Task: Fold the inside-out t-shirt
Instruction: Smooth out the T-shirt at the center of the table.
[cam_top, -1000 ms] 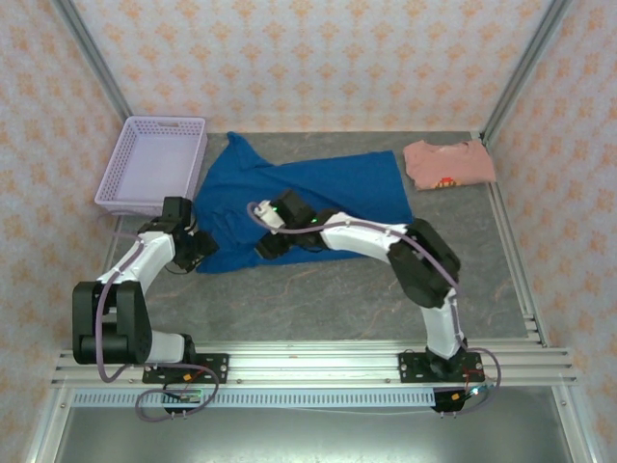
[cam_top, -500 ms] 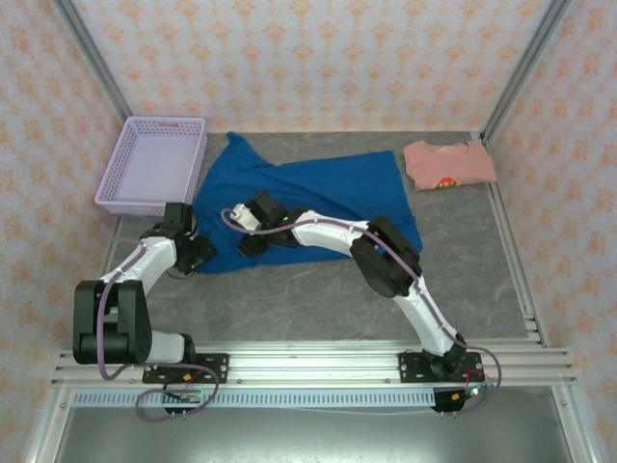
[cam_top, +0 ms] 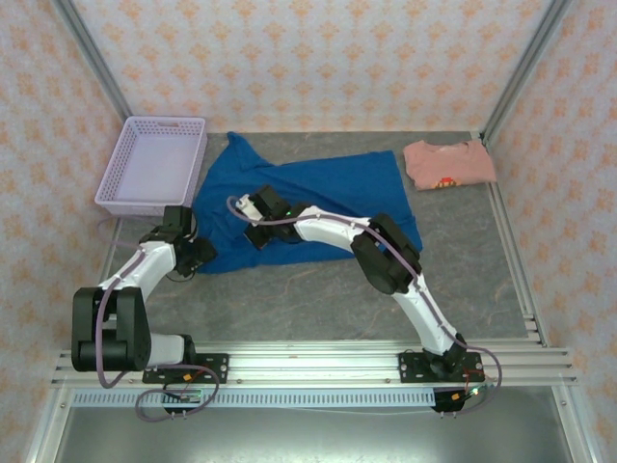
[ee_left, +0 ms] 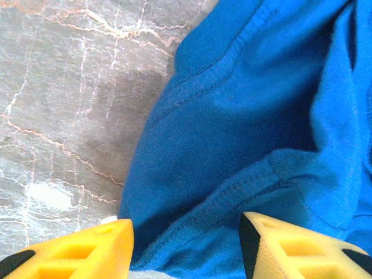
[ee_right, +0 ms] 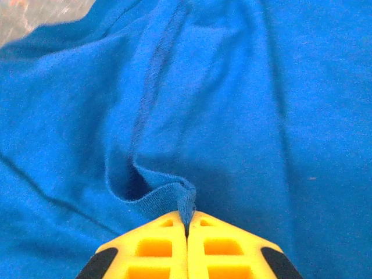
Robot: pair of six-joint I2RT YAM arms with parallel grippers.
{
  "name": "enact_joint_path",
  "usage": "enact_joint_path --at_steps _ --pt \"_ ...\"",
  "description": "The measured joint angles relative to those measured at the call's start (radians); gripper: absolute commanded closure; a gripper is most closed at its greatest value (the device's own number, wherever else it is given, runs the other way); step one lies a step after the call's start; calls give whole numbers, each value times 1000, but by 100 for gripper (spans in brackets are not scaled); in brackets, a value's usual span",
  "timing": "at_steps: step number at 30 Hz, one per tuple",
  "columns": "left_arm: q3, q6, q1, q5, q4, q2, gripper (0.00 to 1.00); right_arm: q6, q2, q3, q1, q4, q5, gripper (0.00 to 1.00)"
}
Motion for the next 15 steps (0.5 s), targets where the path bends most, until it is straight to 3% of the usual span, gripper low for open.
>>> enact_joint_path --at_steps 11,15 --pt "-6 0 0 0 -8 -71 47 306 0 -13 -169 153 -49 94" --pt "-11 0 0 2 -13 -88 46 413 5 -13 -222 184 -51 78"
